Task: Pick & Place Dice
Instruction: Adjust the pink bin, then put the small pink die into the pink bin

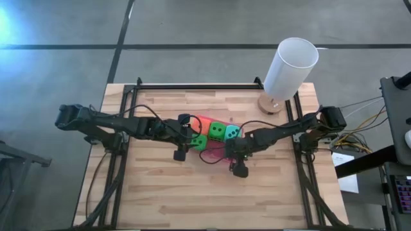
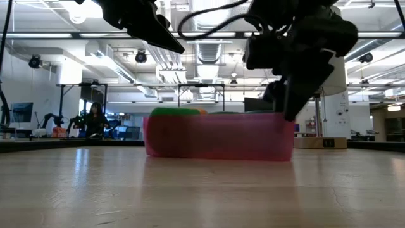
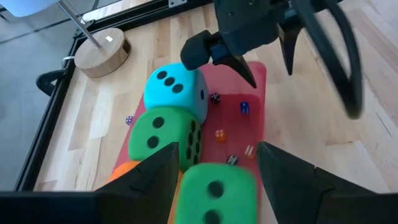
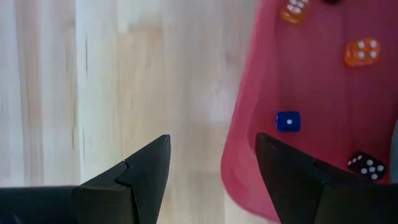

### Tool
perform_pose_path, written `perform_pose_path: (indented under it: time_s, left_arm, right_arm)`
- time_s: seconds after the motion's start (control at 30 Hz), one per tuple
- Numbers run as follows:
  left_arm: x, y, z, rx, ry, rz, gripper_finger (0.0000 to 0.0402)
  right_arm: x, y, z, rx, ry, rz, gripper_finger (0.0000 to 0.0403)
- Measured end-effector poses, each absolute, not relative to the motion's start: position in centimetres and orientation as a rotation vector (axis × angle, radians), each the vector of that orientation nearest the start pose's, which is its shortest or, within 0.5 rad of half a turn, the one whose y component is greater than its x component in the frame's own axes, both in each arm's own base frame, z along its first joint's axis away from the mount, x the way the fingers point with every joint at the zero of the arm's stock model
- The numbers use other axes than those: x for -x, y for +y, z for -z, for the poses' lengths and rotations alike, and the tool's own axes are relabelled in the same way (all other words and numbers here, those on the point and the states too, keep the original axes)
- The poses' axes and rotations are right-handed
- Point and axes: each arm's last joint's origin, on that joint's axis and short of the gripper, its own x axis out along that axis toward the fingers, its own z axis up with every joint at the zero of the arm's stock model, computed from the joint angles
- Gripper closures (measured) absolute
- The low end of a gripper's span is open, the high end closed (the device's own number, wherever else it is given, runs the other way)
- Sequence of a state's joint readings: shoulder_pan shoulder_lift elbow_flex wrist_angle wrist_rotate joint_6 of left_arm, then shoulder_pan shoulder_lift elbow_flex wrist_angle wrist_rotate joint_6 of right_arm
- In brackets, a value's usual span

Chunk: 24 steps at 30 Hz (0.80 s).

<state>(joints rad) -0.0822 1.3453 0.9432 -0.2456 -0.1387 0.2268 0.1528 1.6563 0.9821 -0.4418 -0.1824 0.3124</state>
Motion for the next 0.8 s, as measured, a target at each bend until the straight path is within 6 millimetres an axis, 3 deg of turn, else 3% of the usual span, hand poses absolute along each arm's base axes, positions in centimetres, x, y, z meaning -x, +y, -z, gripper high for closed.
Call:
perform_pose_path:
  time_s: [0.47,0.8]
  left_arm:
    - [-28.6,-1.9,-26.2,-0.291,0.649,0.018,0.0162]
    - [-28.2,-1.3,-26.1,-0.318,0.691,-0.057,0.0147]
  right_arm:
    - [-28.5,5.7,-17.6,-0.309,1.362,-0.151,0.0172]
    - [-27.3,5.2,-21.3,-0.207,1.211,-0.134,0.0172]
